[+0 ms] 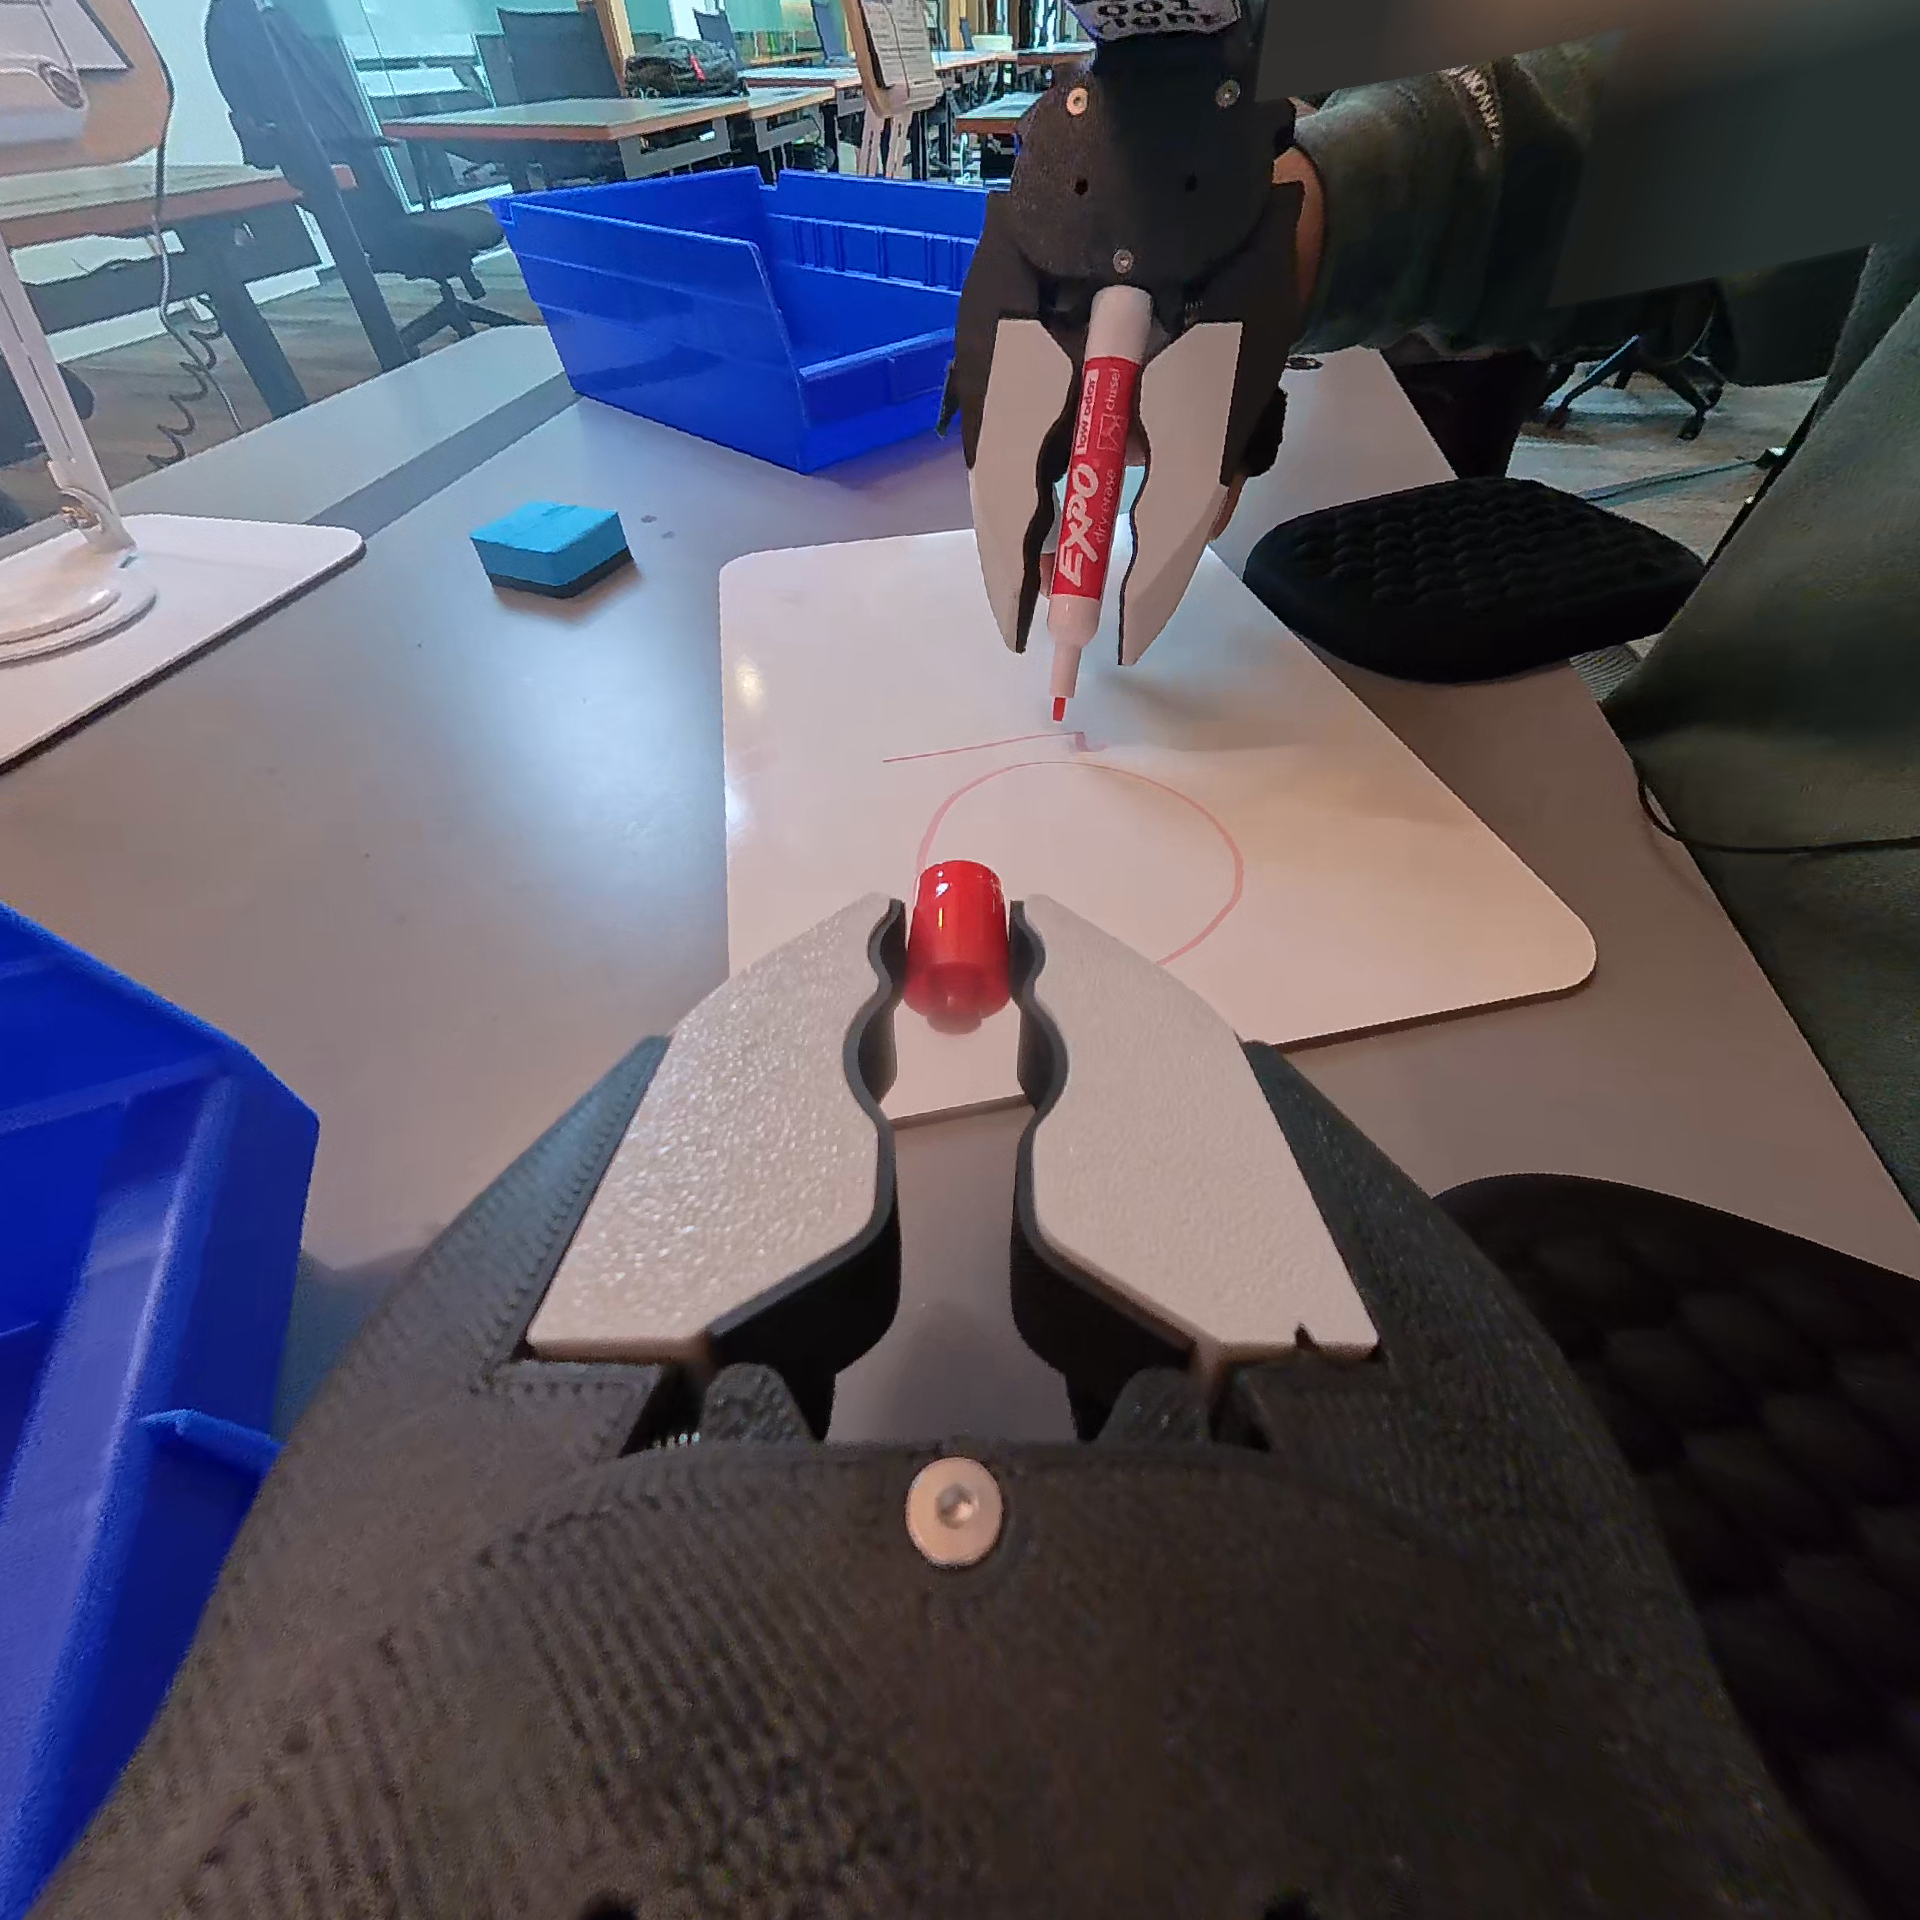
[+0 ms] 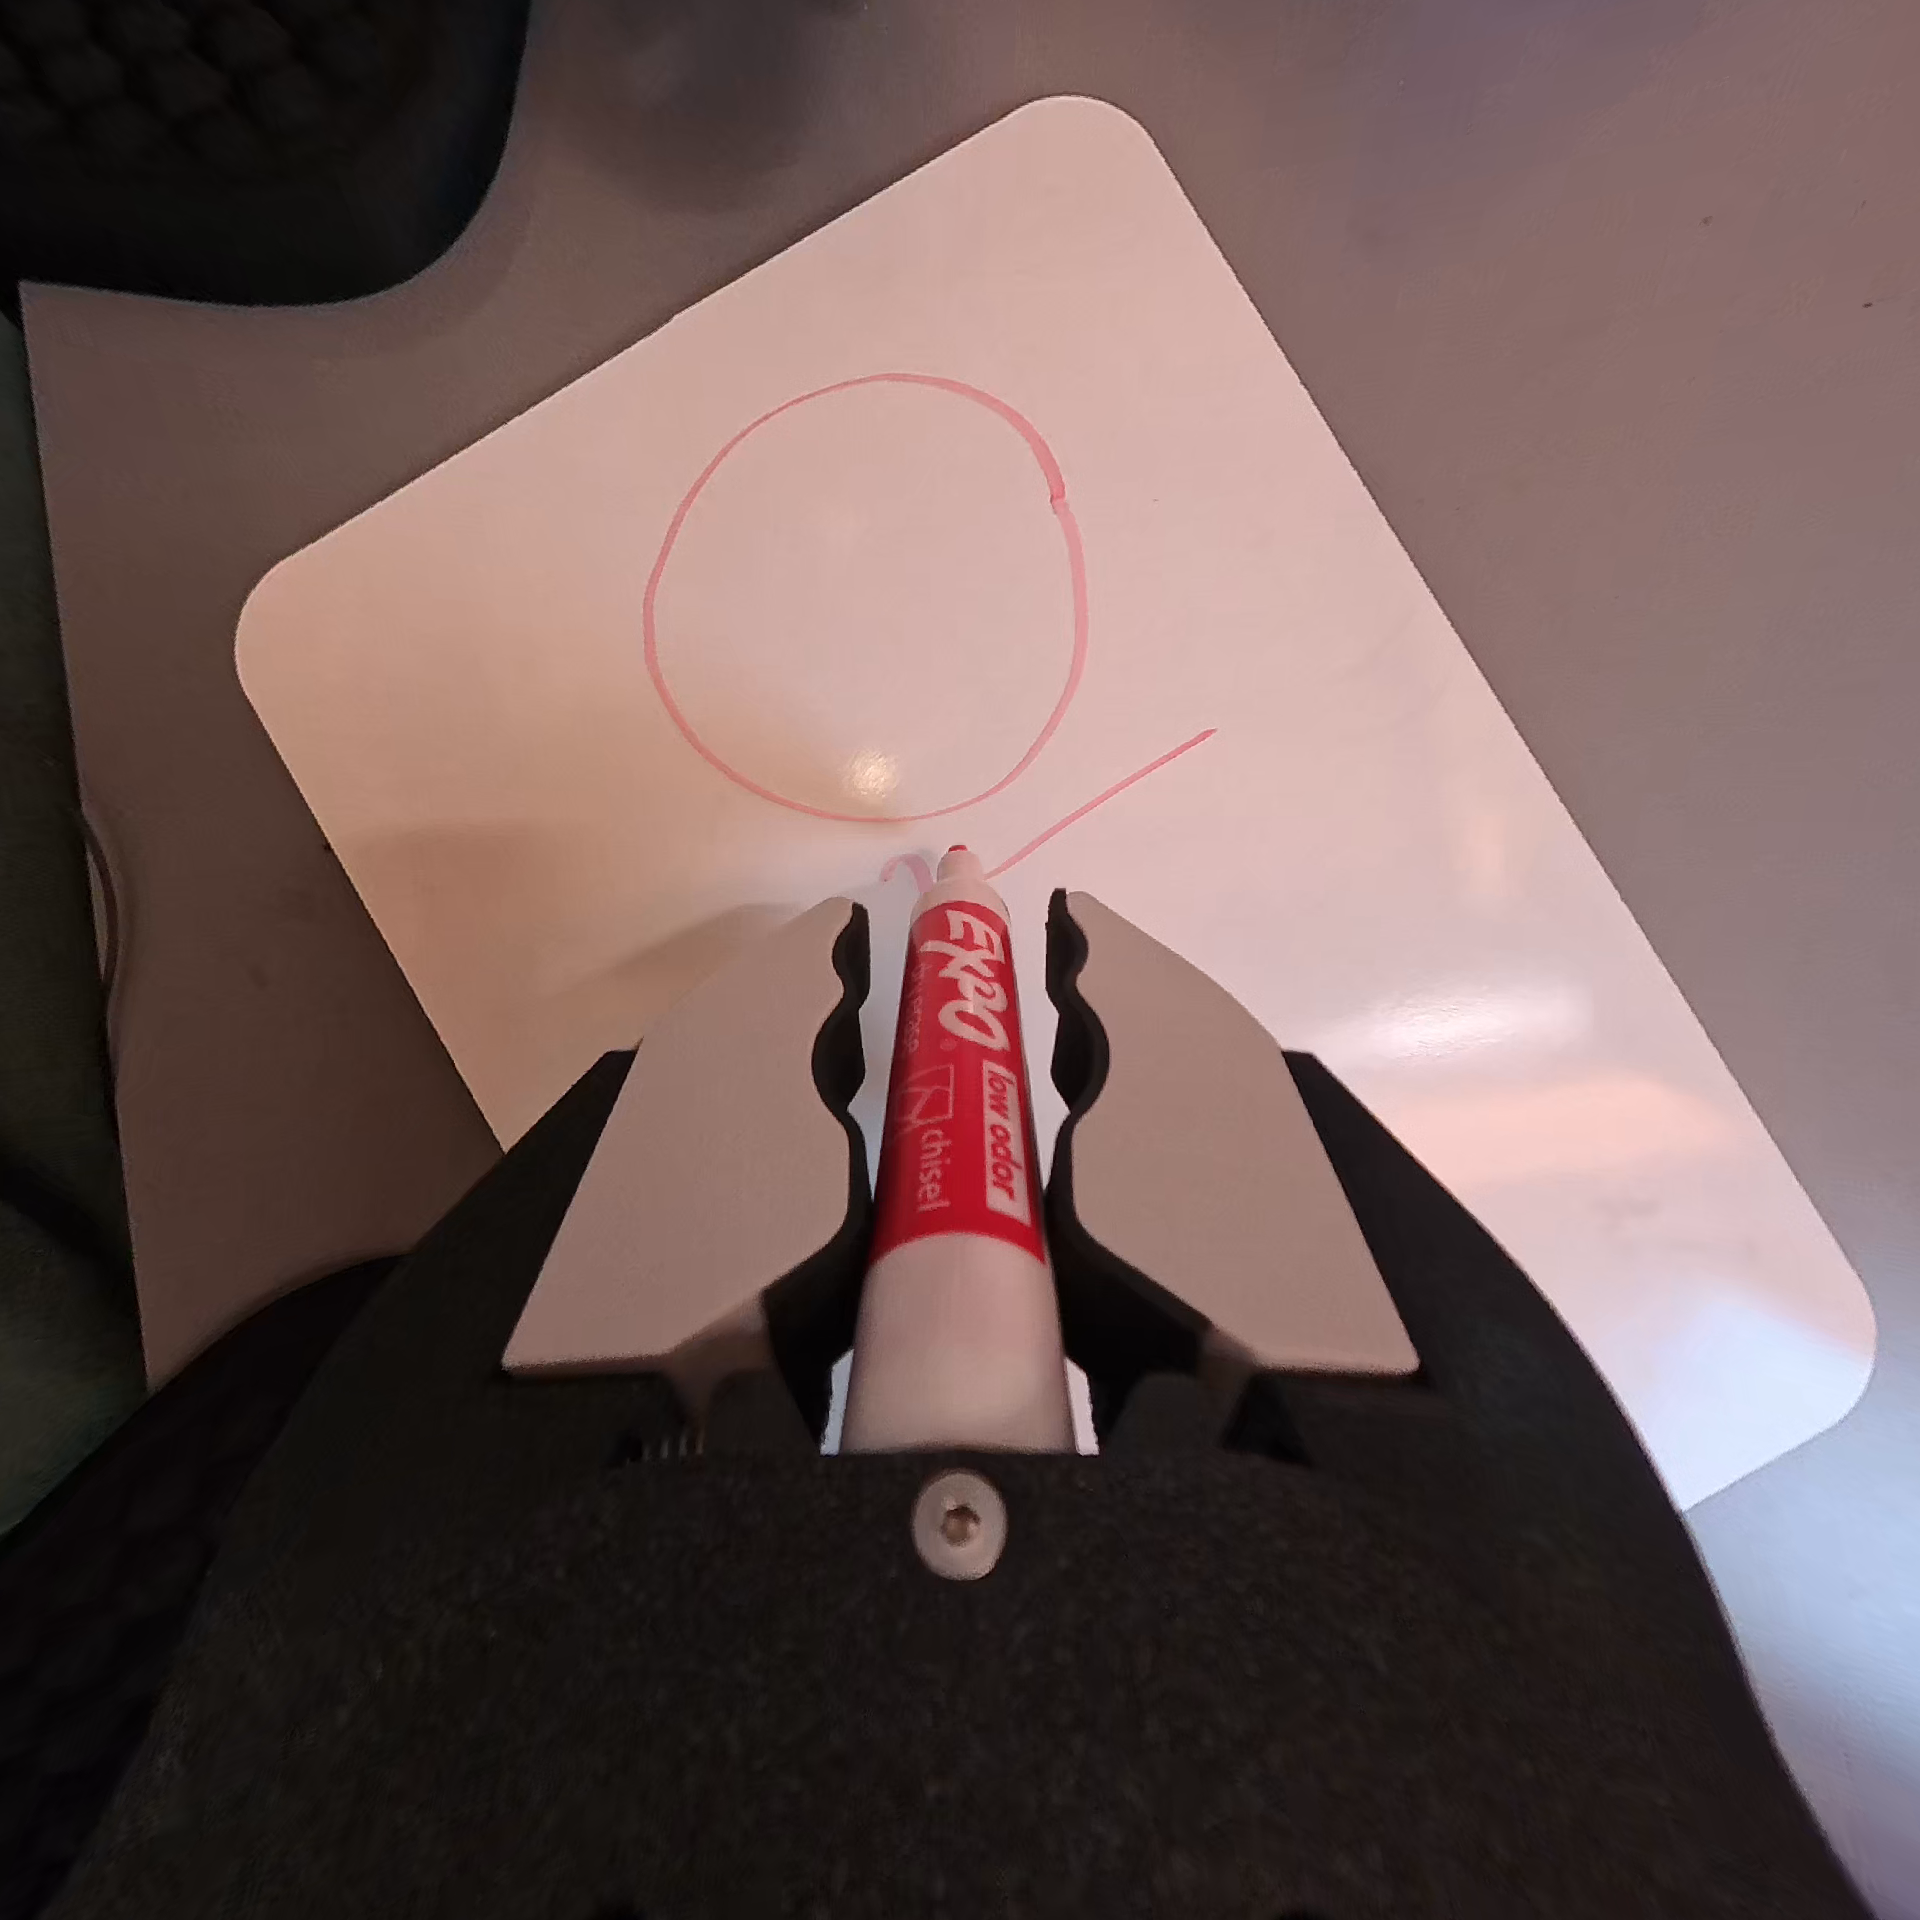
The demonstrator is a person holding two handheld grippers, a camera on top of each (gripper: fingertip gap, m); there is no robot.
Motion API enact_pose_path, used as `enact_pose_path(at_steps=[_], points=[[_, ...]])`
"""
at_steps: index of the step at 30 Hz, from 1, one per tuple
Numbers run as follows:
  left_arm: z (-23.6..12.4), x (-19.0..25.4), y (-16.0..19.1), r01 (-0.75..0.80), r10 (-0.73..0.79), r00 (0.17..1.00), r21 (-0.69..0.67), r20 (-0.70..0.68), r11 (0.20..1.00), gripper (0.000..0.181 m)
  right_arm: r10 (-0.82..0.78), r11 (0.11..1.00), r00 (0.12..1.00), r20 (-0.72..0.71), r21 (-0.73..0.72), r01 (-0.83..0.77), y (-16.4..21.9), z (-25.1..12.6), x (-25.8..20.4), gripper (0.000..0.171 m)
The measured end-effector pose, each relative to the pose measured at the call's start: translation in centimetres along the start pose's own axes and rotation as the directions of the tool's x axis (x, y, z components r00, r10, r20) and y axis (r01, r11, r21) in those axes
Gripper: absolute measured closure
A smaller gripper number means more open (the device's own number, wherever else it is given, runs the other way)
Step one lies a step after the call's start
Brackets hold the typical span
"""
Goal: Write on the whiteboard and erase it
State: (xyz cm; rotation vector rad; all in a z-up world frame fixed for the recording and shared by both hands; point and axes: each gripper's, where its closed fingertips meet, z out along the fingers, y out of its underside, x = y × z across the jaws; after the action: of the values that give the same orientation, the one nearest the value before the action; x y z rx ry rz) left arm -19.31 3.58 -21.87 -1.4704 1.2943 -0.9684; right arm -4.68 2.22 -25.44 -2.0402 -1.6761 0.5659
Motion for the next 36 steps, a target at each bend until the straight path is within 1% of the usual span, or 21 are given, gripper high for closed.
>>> enact_pose_path(at_steps=[6, 13, 18, 23, 36], points=[[0.0, 0.0, 0.1, -0.005, 0.005, 1.0, -0.005, 0.004, 1.0, 0.163, 0.003, 1.0, 1.0, -0.015, -0.002, -0.003, -0.1, 0.2, 0.8, 0.137], [0.0, 0.1, 0.0, -0.011, 0.011, 1.0, -0.006, 0.002, 1.0, 0.163, 0.007, 0.999, 0.998, -0.063, 0.031, -0.005, -1.5, 1.0, 3.8, 0.137], [-0.1, 0.0, 0.1, -0.006, 0.006, 1.0, -0.006, -0.002, 1.0, 0.163, 0.009, 1.0, 0.998, -0.062, 0.023, -0.008, -1.8, 1.8, 5.0, 0.137], [-0.2, 0.0, 0.1, 0.0, 0.0, 1.0, -0.002, -0.007, 1.0, 0.163, 0.013, 0.999, 0.998, -0.055, 0.032, -0.011, -2.1, 1.9, 5.3, 0.137], [-0.1, 0.0, 0.1, -0.003, 0.003, 1.0, -0.005, -0.009, 1.0, 0.162, 0.004, 1.0, 0.999, -0.036, 0.002, -0.004, -1.6, 1.9, 4.7, 0.137]])
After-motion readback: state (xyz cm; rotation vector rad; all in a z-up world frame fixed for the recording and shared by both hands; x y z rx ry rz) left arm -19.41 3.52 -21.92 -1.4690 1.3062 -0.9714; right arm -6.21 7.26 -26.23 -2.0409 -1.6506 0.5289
